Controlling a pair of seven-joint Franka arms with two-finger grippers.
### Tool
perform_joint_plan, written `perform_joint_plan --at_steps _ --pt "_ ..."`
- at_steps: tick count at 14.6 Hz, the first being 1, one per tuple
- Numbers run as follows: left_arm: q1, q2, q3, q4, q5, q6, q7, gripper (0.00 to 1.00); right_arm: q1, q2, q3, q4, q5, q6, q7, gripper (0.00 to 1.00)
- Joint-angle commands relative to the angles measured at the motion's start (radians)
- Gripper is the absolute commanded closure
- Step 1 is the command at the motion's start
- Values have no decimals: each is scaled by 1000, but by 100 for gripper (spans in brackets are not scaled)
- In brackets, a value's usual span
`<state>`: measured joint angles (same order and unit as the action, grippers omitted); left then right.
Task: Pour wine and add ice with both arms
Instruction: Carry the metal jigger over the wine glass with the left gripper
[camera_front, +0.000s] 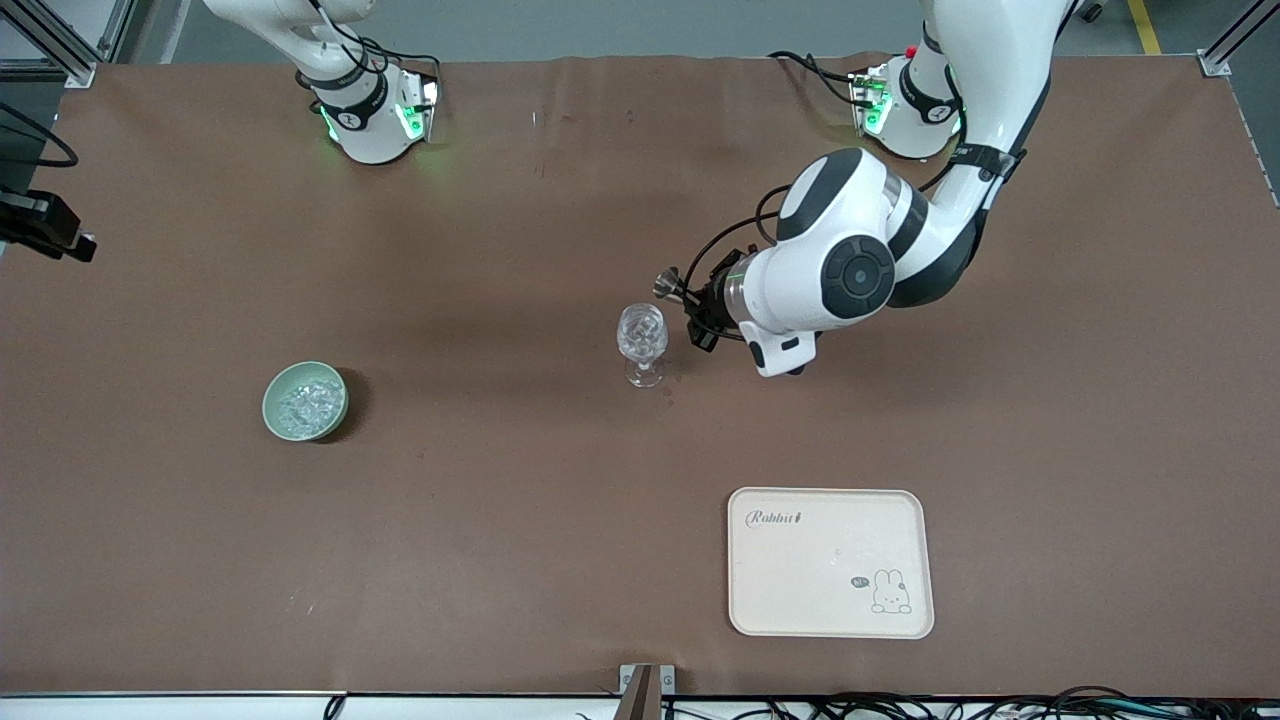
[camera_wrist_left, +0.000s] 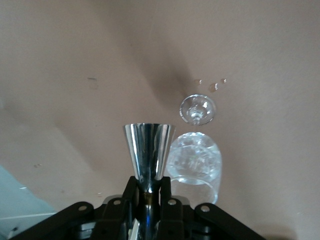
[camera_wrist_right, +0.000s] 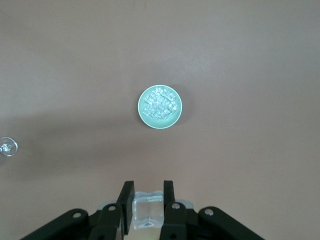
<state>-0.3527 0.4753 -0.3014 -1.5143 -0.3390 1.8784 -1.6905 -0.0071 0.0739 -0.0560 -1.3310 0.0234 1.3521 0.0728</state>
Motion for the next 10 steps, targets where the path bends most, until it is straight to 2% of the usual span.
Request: perform_joint_plan --at_steps 1,6,10 --pt "-23 17 10 31 55 28 -69 100 -37 3 19 13 -5 -10 -11 100" --pt "-63 35 16 32 130 103 -187 100 -25 3 19 13 -5 -11 -8 100" --pt "-89 49 16 46 251 126 -280 100 -25 3 19 13 -5 -8 -10 100"
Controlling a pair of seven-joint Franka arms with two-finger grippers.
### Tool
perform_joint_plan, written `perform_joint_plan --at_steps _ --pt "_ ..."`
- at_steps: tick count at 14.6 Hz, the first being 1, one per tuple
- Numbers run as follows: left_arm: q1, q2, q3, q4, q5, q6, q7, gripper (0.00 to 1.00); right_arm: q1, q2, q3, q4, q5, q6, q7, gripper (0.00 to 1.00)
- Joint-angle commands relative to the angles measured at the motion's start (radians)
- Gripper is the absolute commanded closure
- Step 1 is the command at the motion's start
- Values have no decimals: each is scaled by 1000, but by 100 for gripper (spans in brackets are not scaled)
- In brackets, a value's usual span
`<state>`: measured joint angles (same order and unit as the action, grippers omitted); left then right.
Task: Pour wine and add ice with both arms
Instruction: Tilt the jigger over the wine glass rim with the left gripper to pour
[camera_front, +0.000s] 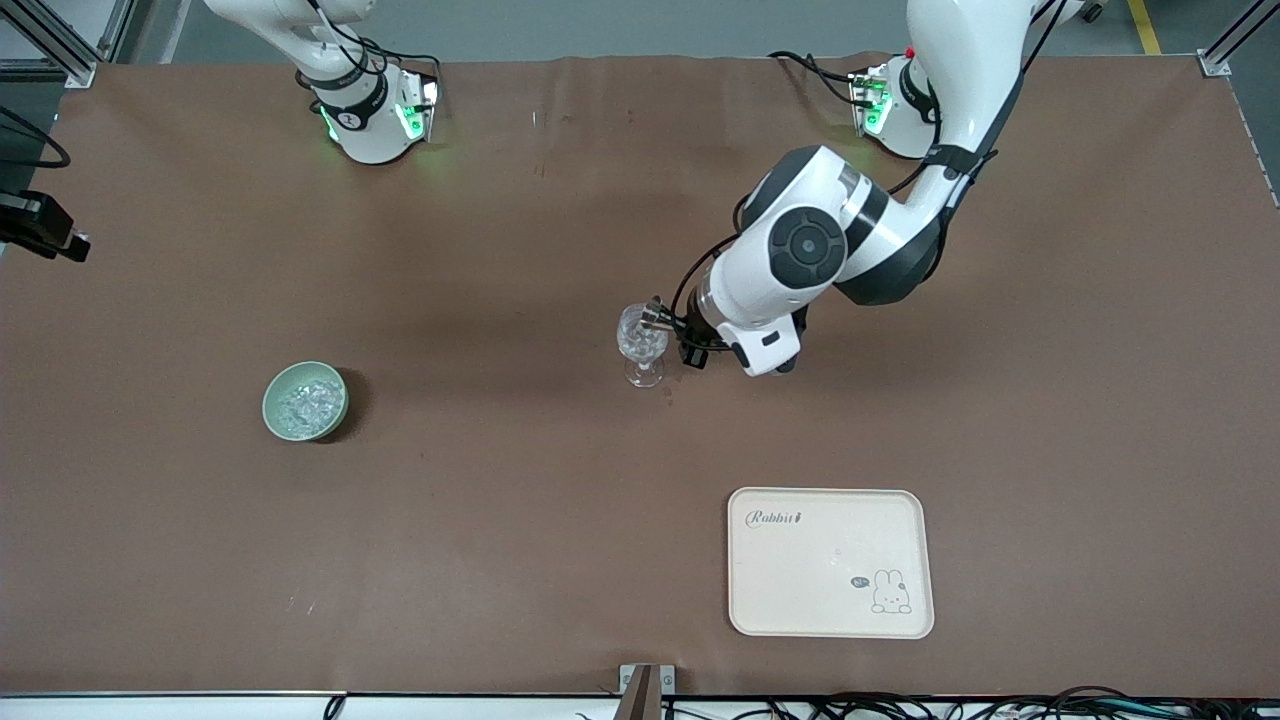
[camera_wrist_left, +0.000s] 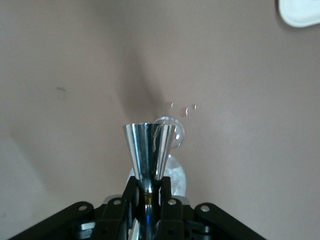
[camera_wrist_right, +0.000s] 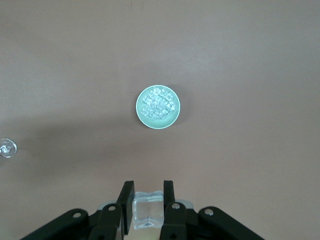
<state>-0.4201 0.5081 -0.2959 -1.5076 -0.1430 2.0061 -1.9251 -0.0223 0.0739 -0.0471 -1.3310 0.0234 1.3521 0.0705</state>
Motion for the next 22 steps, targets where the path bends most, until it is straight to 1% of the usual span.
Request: perform_joint_plan --at_steps 1,3,6,9,17,19,22 --pt "-29 24 11 46 65 -1 -61 100 -10 3 10 13 -3 -8 -6 100" --pt "-42 27 12 47 89 -1 -69 100 -10 3 10 12 -3 -8 -6 100" --pt "-58 27 8 46 183 -1 -106 100 -10 3 10 13 -5 -8 -8 100" --pt "-80 24 14 46 207 -4 -109 100 -10 3 10 13 -3 -8 -8 100" --pt "-117 14 11 46 353 -13 -124 100 -10 3 10 13 -3 -8 -8 100" --pt "-123 9 14 46 362 -15 -124 100 -10 3 10 13 -3 -8 -8 100" --pt "-131 4 6 46 439 -15 -124 100 -10 3 10 12 -3 -8 -9 100"
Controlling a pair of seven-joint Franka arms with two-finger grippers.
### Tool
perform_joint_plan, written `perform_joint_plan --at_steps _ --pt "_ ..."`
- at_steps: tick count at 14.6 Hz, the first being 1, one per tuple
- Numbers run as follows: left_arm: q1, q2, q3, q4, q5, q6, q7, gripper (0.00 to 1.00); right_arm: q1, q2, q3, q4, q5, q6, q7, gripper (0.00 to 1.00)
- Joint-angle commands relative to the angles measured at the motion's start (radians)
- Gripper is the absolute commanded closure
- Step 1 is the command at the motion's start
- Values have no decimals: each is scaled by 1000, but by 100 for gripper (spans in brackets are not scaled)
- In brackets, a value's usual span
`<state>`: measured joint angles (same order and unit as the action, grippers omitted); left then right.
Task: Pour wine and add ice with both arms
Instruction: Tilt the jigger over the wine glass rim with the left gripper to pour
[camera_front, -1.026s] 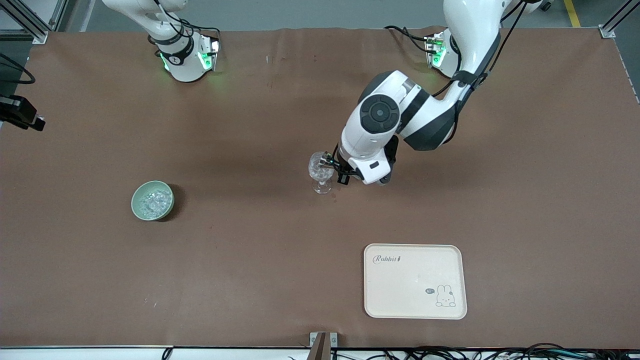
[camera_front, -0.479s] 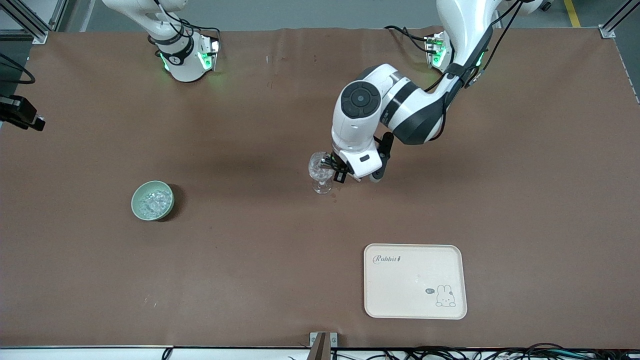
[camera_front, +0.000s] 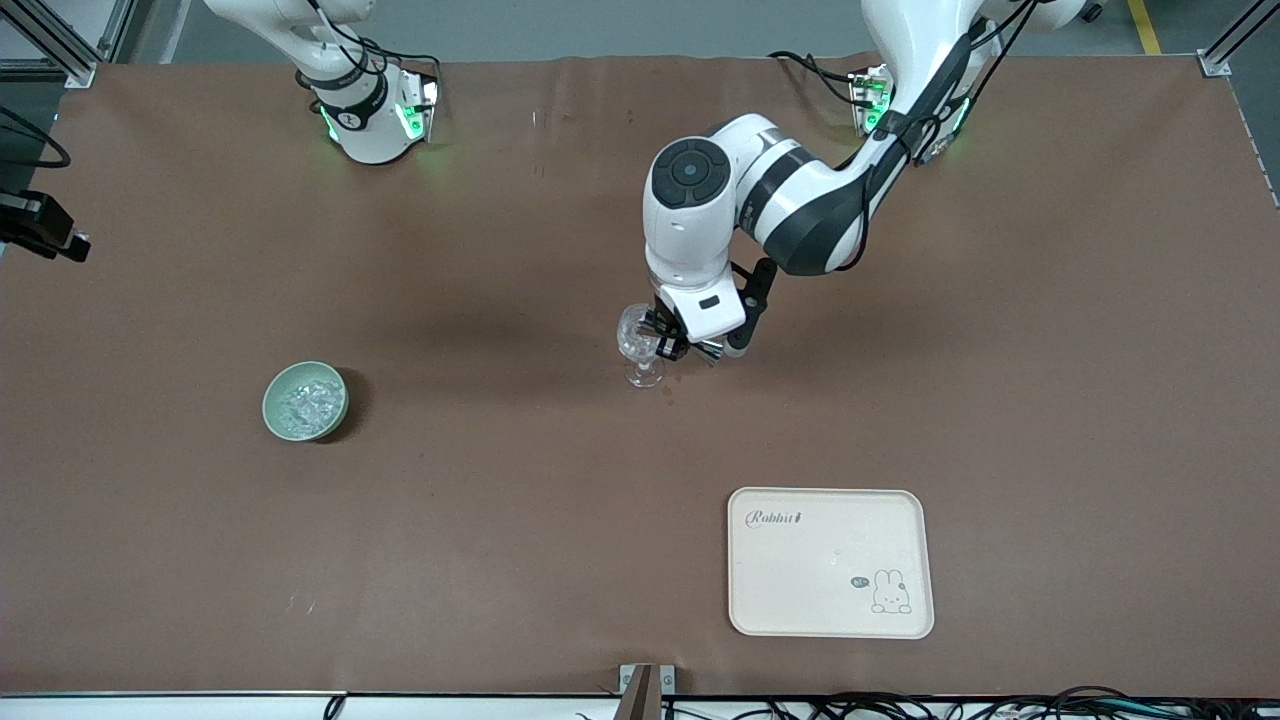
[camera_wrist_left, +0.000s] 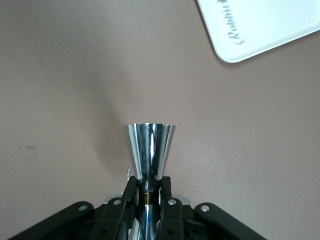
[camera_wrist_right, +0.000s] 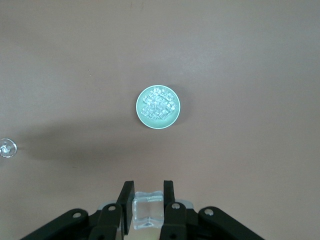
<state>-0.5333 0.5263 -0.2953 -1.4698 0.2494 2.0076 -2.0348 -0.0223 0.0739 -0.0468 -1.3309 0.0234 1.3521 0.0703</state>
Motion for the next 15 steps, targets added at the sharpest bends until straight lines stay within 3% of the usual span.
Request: perform_joint_plan --at_steps 1,4,11,15 --pt "-30 -14 7 8 57 -16 -13 100 -10 3 10 12 -2 -8 -9 100" --pt "-33 -14 4 6 123 -30 -10 100 -10 3 10 12 -3 -8 -9 100" --pt "-50 -17 2 6 146 -38 -7 100 -10 3 10 12 -2 -7 -9 100" --pt "-111 -9 2 3 283 -81 -5 100 -11 3 10 12 -2 -7 -9 100"
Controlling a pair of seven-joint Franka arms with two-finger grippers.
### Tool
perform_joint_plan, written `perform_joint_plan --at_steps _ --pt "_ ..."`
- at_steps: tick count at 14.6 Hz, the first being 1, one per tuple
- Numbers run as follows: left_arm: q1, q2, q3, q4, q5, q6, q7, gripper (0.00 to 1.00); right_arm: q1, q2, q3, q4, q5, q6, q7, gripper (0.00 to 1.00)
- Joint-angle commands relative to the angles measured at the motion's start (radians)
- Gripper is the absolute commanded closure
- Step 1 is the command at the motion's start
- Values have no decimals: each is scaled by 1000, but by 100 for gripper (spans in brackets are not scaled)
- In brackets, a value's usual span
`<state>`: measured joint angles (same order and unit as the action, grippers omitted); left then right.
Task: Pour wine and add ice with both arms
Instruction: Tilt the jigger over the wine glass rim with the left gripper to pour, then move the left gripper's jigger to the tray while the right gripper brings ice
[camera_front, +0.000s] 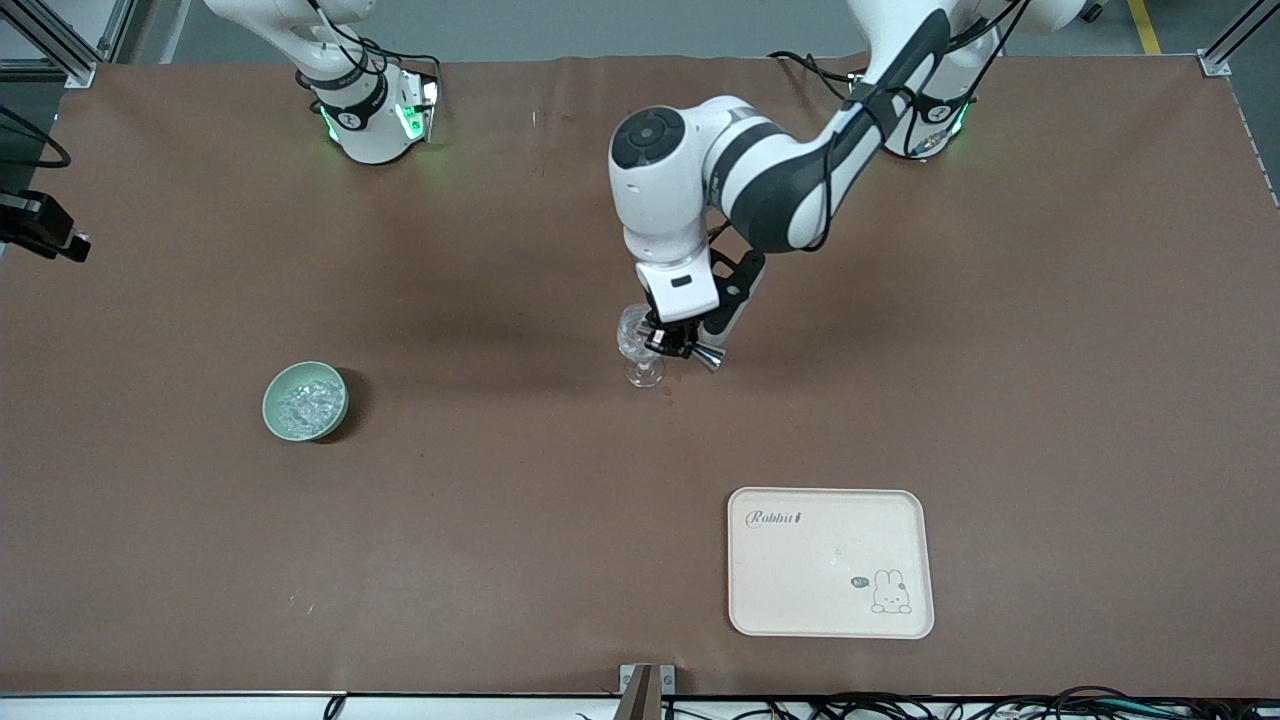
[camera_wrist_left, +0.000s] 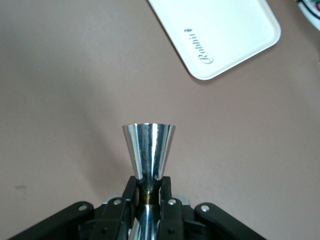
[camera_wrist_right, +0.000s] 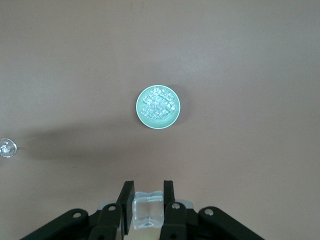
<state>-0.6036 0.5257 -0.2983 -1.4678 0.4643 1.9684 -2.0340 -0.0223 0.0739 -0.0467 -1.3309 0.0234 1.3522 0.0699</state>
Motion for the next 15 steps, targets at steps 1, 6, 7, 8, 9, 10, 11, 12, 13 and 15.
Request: perform_joint_plan --at_steps 1,6,7,8,9,10,11,12,13,15 --pt "-41 -9 5 1 98 -46 -3 100 -11 3 10 12 -2 -7 -9 100" --pt "-15 -15 4 7 74 -46 12 100 -11 3 10 12 -2 -7 -9 100" --pt "4 -15 5 12 27 -45 12 100 -11 3 10 12 -2 -7 -9 100" --pt "27 -10 7 42 -11 -40 12 100 -11 3 10 12 -2 -7 -9 100" --pt "54 -4 7 73 -60 -39 12 100 -11 3 10 12 -2 -7 -9 100" --pt "89 -1 7 95 -137 -29 21 100 -10 3 10 12 -2 -7 -6 100" --pt "119 -1 7 107 -200 -14 41 100 -7 3 10 12 -2 -7 -1 100" --pt "152 0 7 110 -261 15 60 100 7 3 11 12 -2 -10 10 100" --pt "203 6 5 110 -339 47 78 99 27 3 10 12 -2 -10 16 100" --pt "287 20 7 109 -497 76 150 99 76 3 11 12 -2 -11 85 100"
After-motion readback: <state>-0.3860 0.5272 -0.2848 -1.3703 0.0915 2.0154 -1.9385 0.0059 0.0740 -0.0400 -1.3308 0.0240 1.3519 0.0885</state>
